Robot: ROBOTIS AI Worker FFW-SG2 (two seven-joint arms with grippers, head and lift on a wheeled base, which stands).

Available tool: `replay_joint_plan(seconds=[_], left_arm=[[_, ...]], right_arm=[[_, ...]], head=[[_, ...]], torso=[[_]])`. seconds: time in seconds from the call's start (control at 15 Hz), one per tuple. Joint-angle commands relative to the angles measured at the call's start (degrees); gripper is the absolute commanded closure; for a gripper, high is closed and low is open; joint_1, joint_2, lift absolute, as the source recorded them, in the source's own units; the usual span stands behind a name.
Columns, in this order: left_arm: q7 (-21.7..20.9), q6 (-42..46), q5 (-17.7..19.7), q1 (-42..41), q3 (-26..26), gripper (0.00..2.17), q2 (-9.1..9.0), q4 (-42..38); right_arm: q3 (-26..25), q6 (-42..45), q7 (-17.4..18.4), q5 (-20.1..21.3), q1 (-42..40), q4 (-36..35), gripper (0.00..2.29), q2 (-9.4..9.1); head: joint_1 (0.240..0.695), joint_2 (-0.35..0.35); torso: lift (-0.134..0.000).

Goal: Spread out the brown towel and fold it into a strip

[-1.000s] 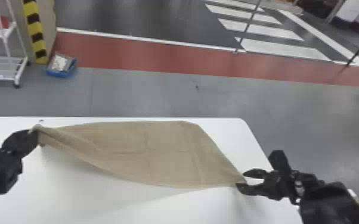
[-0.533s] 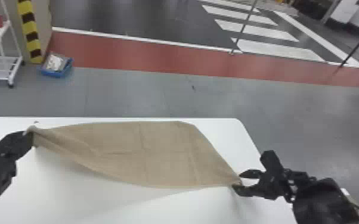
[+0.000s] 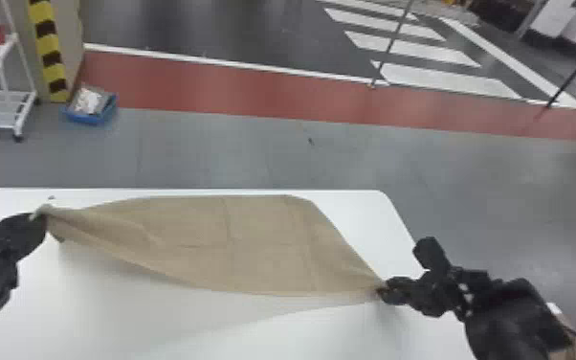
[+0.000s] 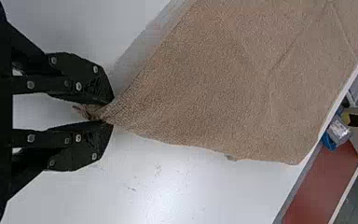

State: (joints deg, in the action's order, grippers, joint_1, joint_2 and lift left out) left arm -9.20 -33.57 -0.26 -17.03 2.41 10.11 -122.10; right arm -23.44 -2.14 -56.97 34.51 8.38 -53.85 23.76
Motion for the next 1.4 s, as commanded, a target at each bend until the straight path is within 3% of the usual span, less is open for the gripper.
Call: replay_joint_plan(seconds=[0.0, 0.2, 0.4, 0.53, 0.73, 0.87, 1.0, 1.33], left_arm=[[-0.03, -0.84, -0.09, -0.28, -0.47, 2.01, 0.00, -1.39], [-0.03, -2.07, -0.35, -0.72, -0.56, 2.01, 0.00, -3.67], [-0.03, -4.18, -1.85, -1.25, -1.00, 2.01, 0.00, -6.93], [-0.03, -5.41, -2.02, -2.31, -2.32, 2.01, 0.00, -10.18], [0.05, -15.43, -2.11, -3.19, -3.64, 2.01, 0.09, -16.33], [0.32, -22.82, -3.26, -2.39, -3.11, 2.01, 0.09, -18.09], [0.49, -24.57, -4.13, 0.77, -1.70, 2.01, 0.09, -16.68], [0.76, -21.41, -4.49, 16.06, 0.58, 2.01, -0.62, 2.30]], right_arm=[[-2.66, -0.28, -1.21, -0.94, -0.91, -3.54, 1.91, -0.47], [-8.55, -1.34, -5.69, -2.08, -2.84, -11.89, 1.96, -2.75], [-14.00, -4.33, -10.79, -6.21, -4.78, -22.17, 1.96, -4.25], [-17.60, -5.38, -14.66, -8.50, -5.57, -27.36, 1.96, -4.16], [-19.89, -8.20, -18.79, -9.38, -5.48, -33.60, 1.96, -3.54], [-19.10, -12.24, -18.88, -9.55, -4.51, -35.27, 1.96, -3.02], [-17.16, -13.29, -17.91, -8.76, -0.82, -34.74, 1.96, -3.46], [-10.48, -12.24, -11.14, -2.34, 11.48, -22.44, 1.96, -3.46]], head=[[0.695, -0.342], [0.695, -0.340], [0.695, -0.345], [0.695, -0.346], [0.695, -0.350], [0.695, -0.350], [0.695, -0.350], [0.695, -0.305]], torso=[[0.000], [0.000], [0.000], [0.000], [0.000], [0.000], [0.000], [0.000]])
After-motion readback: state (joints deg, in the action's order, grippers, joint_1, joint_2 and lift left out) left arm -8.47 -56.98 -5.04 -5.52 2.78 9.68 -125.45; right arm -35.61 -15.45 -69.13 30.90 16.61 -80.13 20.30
